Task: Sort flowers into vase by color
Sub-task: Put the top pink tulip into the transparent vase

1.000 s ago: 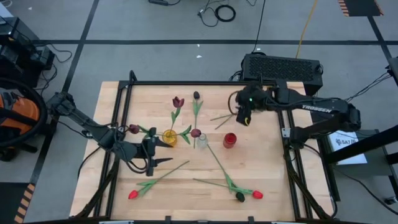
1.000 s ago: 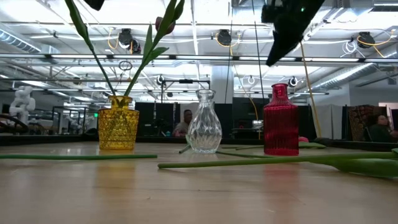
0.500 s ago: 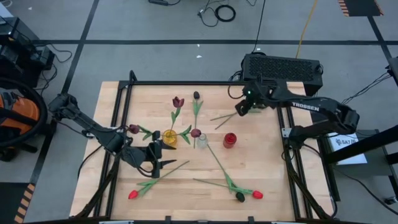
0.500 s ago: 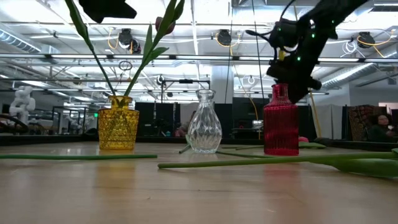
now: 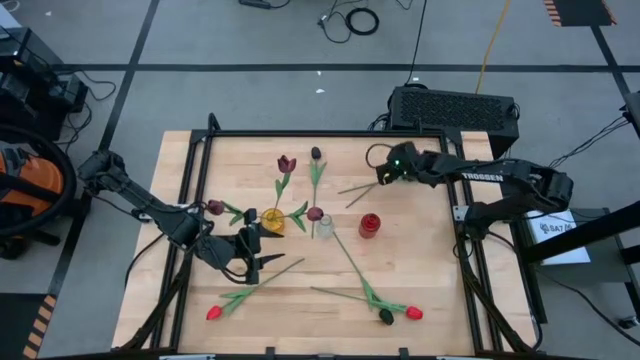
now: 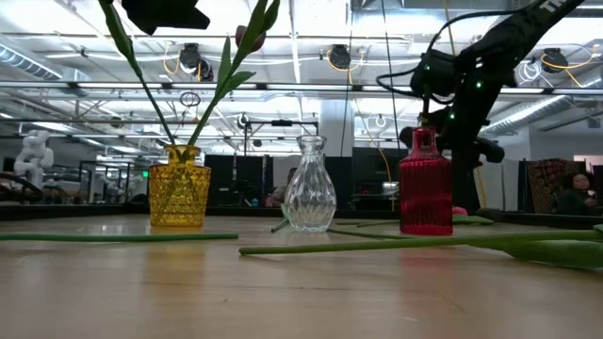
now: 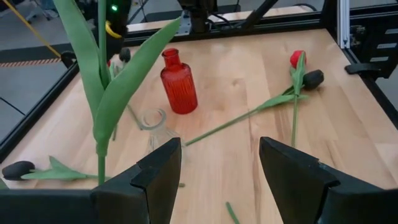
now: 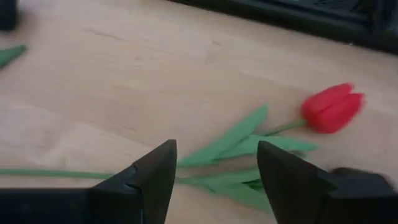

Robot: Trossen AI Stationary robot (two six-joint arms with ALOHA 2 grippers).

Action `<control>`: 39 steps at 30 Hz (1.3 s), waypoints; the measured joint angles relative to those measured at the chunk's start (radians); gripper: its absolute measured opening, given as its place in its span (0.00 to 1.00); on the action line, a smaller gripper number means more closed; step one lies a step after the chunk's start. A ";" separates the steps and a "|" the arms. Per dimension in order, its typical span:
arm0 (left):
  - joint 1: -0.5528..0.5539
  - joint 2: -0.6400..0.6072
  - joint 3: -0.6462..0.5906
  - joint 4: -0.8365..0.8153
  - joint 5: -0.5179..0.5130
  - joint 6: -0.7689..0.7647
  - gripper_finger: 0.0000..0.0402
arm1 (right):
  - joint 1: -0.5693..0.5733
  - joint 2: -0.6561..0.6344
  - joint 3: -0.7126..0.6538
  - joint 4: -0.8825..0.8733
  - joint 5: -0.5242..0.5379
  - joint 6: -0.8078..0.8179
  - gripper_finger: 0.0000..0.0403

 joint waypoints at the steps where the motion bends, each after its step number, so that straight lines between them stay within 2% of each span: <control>1: 0.000 0.000 0.000 0.000 0.000 0.000 0.56 | 0.013 0.001 -0.007 -0.007 0.016 0.016 0.53; 8: 0.007 0.000 0.000 0.000 -0.001 0.000 0.56 | 0.062 0.005 -0.023 0.016 0.113 0.127 0.53; 11: 0.013 0.000 0.000 0.000 -0.005 -0.003 0.56 | 0.090 0.034 -0.026 0.007 0.141 0.227 0.53; 15: 0.014 0.009 0.000 -0.003 -0.005 -0.026 0.56 | 0.136 0.099 -0.051 0.089 0.207 0.346 0.53; 21: 0.020 0.033 0.000 -0.005 -0.006 -0.026 0.56 | 0.145 0.206 -0.052 0.139 0.215 0.431 0.53; 30: 0.019 0.061 0.000 -0.014 -0.006 -0.017 0.56 | 0.135 0.302 -0.050 0.255 0.255 0.478 0.53; 39: 0.020 0.062 0.000 -0.012 -0.010 0.024 0.56 | 0.084 0.362 -0.047 0.328 0.256 0.424 0.53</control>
